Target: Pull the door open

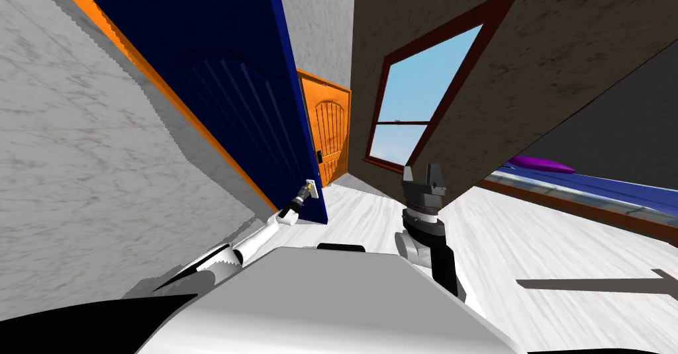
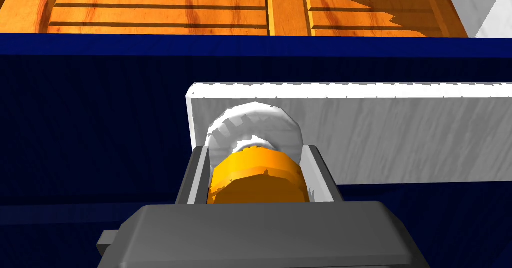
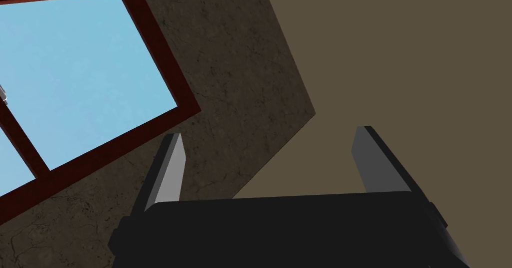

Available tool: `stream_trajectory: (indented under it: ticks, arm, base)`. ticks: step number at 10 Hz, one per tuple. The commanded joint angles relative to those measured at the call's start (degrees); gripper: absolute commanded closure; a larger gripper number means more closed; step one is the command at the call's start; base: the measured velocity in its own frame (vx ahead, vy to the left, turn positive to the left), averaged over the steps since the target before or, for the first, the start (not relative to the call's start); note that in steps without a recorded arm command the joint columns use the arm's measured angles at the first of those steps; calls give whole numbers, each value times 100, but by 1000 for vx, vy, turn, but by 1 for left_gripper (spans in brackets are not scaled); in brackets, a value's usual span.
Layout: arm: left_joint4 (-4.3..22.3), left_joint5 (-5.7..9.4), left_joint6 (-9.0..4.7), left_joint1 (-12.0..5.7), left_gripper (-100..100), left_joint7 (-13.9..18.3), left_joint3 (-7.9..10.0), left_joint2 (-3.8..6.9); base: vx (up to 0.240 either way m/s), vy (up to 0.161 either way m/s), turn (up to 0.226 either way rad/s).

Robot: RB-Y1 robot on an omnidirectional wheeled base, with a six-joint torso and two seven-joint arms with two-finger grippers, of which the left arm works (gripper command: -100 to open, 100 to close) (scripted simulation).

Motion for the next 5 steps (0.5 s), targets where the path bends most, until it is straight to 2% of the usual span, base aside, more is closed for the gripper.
stream_trajectory:
  ticks: [1,2,5]
  arm:
    - [-115,69,-80,86,100,56,-172,153]
    - [-145,90,-109,99,100,77,-226,201]
    - [-298,203,-262,167,100,186,-504,452]
  base:
    - [-190,100,-116]
    - [-177,118,-82]
    - [-181,105,-97]
